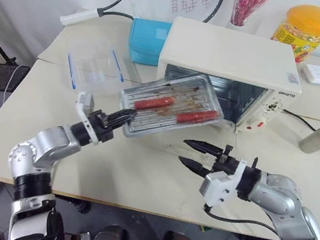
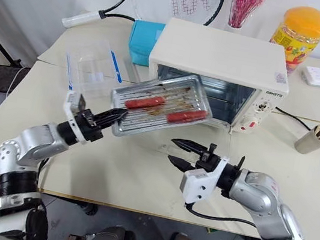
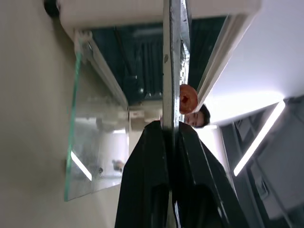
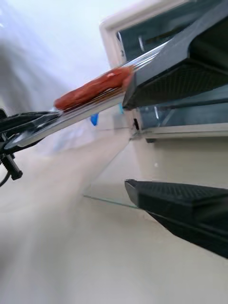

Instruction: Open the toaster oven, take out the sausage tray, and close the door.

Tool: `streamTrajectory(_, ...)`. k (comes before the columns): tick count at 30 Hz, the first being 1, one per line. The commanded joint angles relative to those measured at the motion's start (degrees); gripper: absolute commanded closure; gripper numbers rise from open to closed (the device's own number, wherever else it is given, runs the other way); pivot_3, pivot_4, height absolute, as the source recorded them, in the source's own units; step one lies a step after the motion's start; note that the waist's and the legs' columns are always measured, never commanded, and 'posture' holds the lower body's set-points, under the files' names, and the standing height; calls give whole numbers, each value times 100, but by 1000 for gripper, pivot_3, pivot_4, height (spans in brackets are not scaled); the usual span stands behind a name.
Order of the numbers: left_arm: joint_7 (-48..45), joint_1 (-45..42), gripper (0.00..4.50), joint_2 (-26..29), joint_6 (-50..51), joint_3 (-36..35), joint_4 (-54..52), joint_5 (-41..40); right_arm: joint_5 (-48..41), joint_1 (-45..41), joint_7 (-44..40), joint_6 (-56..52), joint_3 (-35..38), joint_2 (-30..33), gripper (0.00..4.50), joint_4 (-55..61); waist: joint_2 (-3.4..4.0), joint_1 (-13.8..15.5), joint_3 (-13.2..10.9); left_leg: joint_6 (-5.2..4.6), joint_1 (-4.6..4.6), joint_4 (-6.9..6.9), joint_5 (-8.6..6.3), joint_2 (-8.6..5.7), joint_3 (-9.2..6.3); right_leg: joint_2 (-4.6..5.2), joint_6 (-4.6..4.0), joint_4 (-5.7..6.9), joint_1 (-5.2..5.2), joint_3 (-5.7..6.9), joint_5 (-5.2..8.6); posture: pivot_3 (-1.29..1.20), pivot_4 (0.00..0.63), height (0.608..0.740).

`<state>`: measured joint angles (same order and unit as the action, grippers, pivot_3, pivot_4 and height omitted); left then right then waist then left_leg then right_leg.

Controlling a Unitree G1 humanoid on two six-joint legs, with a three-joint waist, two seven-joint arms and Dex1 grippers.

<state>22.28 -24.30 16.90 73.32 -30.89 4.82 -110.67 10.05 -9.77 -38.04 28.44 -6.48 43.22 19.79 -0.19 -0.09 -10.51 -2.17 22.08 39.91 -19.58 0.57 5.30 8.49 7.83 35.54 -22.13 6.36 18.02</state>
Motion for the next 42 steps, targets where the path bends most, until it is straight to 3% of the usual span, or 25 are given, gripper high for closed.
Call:
streamTrajectory(1,-521,698,4500,281,-73,-213,-610,-233,-456,276,25,735,579,314,2094,-300,-1,2,1,0,-3,0,0,-2,0,0,0,-1,4,-1,0,0,150,740)
streamTrajectory(4,-1054,1371,4500,557,-123,-444,-870,-233,-572,603,56,1276,965,558,2094,-1004,-2,4,1,0,-11,-1,0,-1,-3,-2,-2,-10,19,-1,1,0,150,740)
streamTrajectory(7,-1543,2155,4500,858,-122,-659,-1029,-233,-575,778,96,1788,1246,796,2671,-2043,-2,-4,1,0,-24,-2,0,2,-5,-3,-6,-19,38,-6,3,0,150,740)
streamTrajectory(12,-1775,2885,4500,834,-546,-1052,-1180,-233,-548,563,36,2377,1213,1006,4421,-3980,-2,-10,1,5,-95,-32,-4,5,1,-1,-21,-60,99,-33,11,0,150,740)
streamTrajectory(20,-1403,3380,4500,-115,-1396,-1441,-1913,-233,-1213,-286,-1038,2462,538,795,4469,-5446,2,-94,3,14,-97,-32,-8,19,0,3,-38,-59,97,-36,21,0,150,740)
streamTrajectory(25,-1115,3290,4500,-625,-1955,-1604,-2289,-233,-2339,-379,-2039,1563,387,389,4469,-5079,0,-121,2,17,-100,-30,-7,30,-7,0,-40,-64,106,-30,22,0,150,740)
streamTrajectory(30,-1093,3413,4500,-1012,-2288,-1467,-2728,-233,-3061,-196,-2450,300,510,190,4469,-4327,1,-33,2,10,-95,-29,-13,20,-9,5,-37,-63,109,-29,20,0,150,740)
streamTrajectory(37,-897,3463,4500,-1225,-2597,-1246,-2973,-233,-3941,-359,-1977,-1085,1265,-86,4469,-3318,3,7,3,21,-94,-27,-23,23,-8,6,-38,-78,107,-31,20,0,150,740)
streamTrajectory(42,-693,3527,4500,-1363,-2858,-1024,-3202,-233,-4054,-374,-1909,-1635,1550,-129,4469,-2849,3,18,3,19,-90,-29,-33,24,-8,5,-38,-83,104,-31,20,0,150,740)
